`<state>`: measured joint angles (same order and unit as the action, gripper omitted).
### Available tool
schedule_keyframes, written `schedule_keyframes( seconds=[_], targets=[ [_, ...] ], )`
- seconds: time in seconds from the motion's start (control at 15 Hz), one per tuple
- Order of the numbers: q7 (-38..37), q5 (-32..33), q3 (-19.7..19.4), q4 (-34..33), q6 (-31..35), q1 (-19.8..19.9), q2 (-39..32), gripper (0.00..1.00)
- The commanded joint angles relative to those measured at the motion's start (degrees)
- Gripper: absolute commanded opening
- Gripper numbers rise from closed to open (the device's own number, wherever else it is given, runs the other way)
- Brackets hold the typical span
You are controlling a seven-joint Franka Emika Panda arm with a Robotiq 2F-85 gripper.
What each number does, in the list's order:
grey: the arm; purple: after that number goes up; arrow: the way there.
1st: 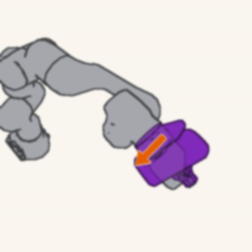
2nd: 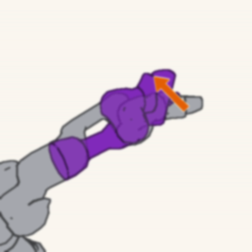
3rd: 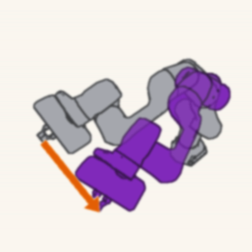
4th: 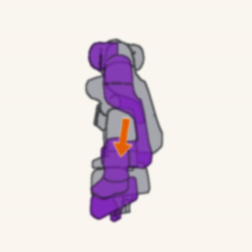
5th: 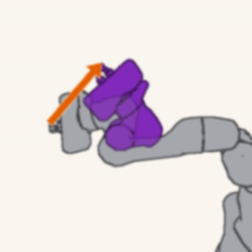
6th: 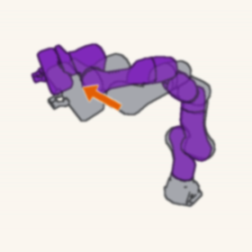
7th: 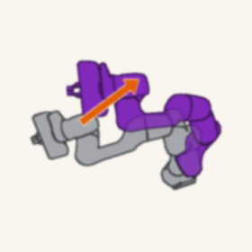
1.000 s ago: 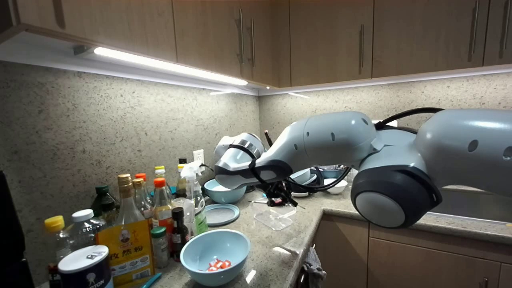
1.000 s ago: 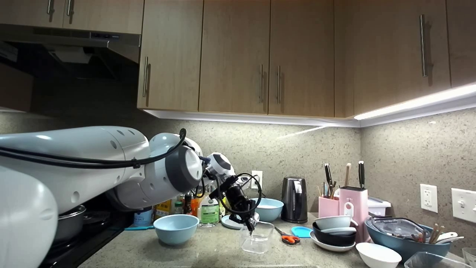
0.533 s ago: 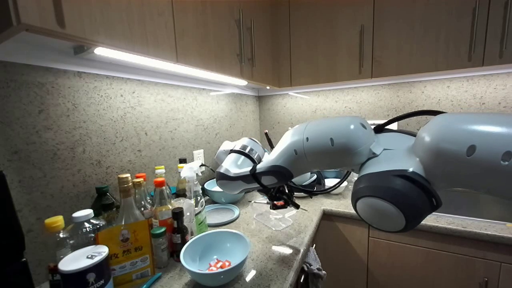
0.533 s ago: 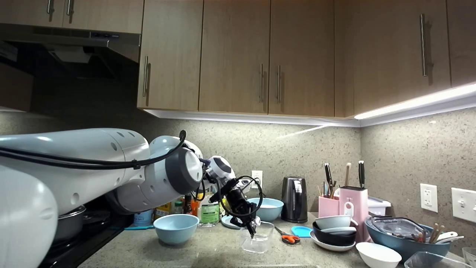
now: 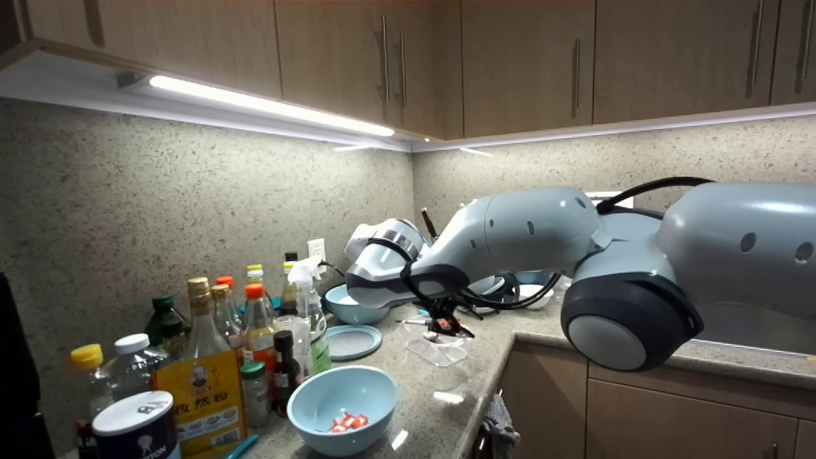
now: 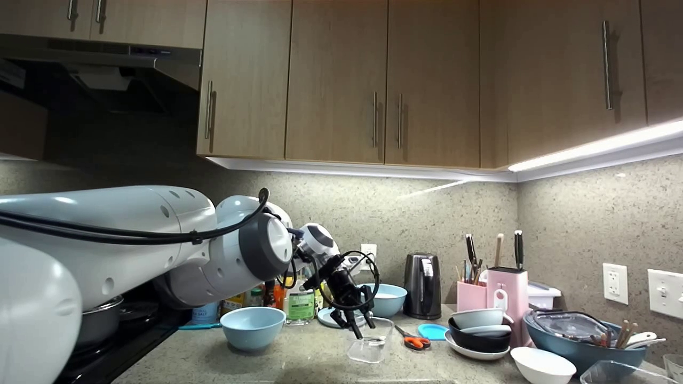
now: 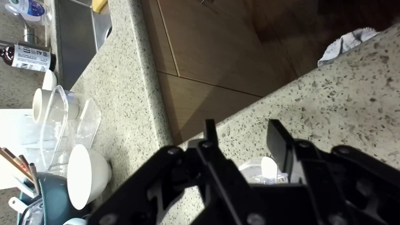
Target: Use the spoon to stir in the transparent bowl
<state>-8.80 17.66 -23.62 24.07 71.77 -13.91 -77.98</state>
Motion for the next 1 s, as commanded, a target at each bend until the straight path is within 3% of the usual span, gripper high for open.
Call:
schedule_keyframes(
  seconds=[0.0,0.07,0.27,0.93],
  targets=[
    [0.89,0.5,-0.76,2.05,0.21,-0.76,1.79,0.75],
    [0.0,0.0,-0.28,-0.01,0.0,-0.07,0.06,0.58],
    [0.0,0.0,-0.49,-0.01,0.0,-0.31,0.21,0.75],
    [0.0,0.0,-0.57,-0.01,0.0,-0.38,0.21,0.75]
  ],
)
